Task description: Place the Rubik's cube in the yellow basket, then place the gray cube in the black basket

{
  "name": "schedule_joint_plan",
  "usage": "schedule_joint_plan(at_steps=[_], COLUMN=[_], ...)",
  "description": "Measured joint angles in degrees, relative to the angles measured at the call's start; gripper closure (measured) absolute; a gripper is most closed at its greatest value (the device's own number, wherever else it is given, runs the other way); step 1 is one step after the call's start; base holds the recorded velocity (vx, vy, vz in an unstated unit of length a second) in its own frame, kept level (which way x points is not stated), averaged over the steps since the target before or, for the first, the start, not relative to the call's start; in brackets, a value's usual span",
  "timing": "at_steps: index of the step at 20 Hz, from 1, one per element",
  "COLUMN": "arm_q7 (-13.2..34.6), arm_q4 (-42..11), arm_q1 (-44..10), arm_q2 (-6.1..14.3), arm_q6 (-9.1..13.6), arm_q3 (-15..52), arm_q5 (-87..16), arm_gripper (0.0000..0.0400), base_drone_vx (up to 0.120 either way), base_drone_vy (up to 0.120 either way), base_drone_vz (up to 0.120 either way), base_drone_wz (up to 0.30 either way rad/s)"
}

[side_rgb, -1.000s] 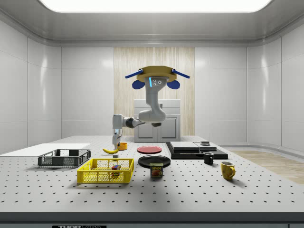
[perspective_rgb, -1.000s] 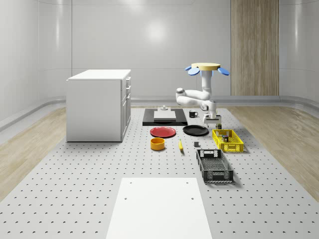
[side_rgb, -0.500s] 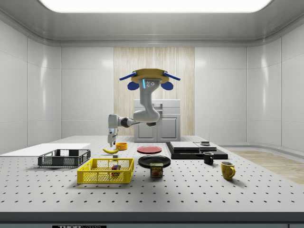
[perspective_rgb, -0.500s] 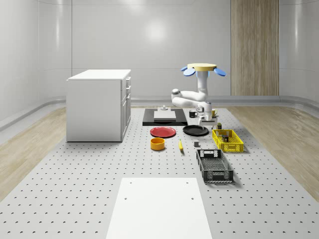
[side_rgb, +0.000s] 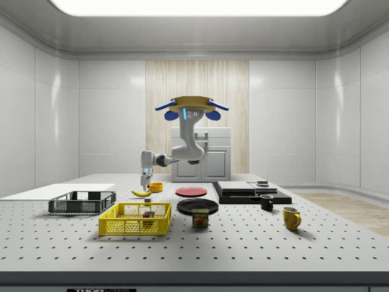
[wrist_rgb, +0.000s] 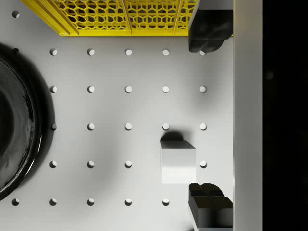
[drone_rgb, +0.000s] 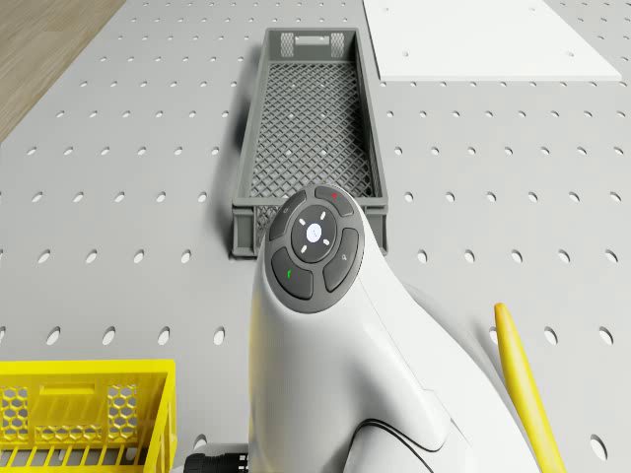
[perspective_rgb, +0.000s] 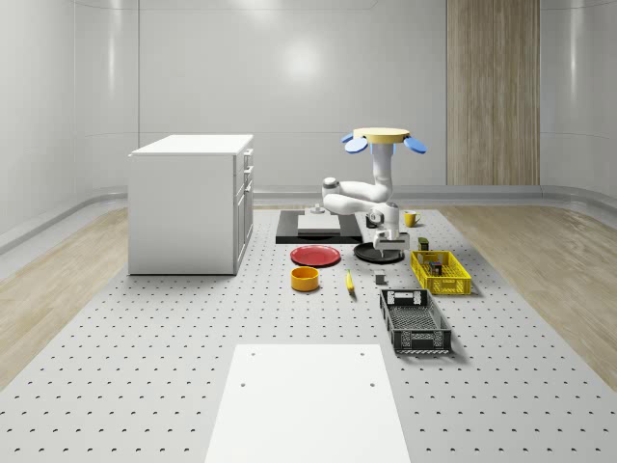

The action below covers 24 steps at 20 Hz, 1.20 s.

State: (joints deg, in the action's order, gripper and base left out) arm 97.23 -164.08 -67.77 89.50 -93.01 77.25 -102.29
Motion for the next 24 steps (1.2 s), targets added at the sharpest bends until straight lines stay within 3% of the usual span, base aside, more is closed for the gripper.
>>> schedule_joint_plan(at_steps=[6, 9, 24], arm_q7=[0.01, 0.01, -0.18], arm_q4=[0.0, 0.0, 1.76], arm_q1=[-0.01, -0.02, -0.96], arm_q2=[0.04, 0.06, 0.14], arm_q6=[-0.04, -0.06, -2.55], arm_q3=[0.01, 0.01, -7.0], arm_q5=[0.02, 0.03, -6.58], arm_gripper=[0.0, 0.0, 0.0], base_drone_vx=[0.0, 0.0, 0.0], base_drone_vy=[-0.12, -0.12, 0.0], base_drone_vz=[-0.12, -0.013, 0.0], base_drone_wz=[0.0, 0.0, 0.0])
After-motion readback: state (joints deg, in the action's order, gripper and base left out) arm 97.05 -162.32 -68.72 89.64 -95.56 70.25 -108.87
